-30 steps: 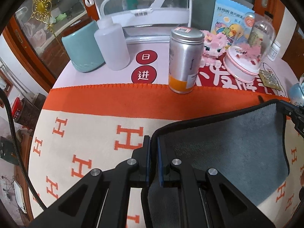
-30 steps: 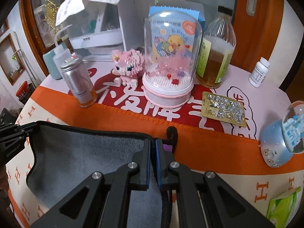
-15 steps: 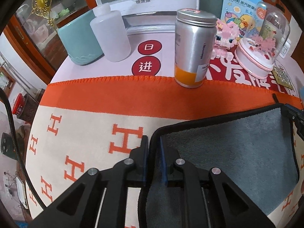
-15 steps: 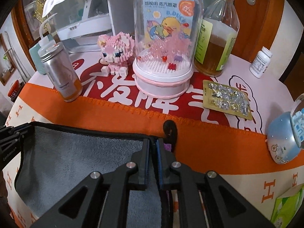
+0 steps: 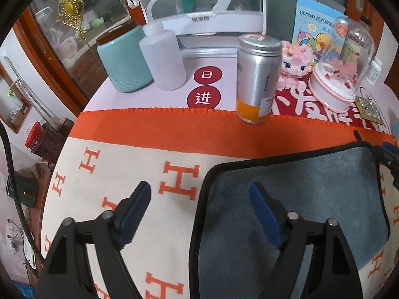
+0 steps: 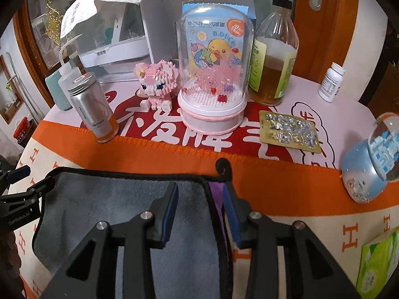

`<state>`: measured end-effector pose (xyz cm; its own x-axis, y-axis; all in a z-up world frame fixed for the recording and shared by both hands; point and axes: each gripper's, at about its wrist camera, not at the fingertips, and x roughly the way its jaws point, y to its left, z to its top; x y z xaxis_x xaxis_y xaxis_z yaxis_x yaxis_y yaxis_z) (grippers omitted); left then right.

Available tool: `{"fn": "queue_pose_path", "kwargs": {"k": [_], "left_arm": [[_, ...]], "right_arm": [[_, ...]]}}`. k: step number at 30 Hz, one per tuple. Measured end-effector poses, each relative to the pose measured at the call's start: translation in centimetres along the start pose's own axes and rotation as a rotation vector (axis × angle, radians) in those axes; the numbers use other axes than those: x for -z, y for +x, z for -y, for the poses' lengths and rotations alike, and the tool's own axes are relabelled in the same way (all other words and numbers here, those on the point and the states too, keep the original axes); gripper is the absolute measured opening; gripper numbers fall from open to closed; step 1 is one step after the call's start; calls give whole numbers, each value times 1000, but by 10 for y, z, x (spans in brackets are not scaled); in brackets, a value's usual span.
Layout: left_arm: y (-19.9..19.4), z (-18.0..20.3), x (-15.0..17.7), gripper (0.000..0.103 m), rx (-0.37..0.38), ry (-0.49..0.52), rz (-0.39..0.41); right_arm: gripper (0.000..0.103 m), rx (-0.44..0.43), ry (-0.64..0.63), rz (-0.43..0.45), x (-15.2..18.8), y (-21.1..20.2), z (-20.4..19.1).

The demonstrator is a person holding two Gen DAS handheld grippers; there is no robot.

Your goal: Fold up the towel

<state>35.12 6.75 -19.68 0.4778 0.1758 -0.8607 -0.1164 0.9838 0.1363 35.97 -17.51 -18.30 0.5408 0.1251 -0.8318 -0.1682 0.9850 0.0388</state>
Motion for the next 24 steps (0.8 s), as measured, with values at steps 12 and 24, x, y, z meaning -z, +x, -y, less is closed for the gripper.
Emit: {"fn": "queue_pose_path", "kwargs": {"k": [12,24], "left_arm": [[-61,5,21,85,72,-5,10],[-139,0,58,93,191,2,54]], "right_arm": [[43,-3,51,17,29,-60,-10],[52,-2,102,32,69,-128,-18]]}}
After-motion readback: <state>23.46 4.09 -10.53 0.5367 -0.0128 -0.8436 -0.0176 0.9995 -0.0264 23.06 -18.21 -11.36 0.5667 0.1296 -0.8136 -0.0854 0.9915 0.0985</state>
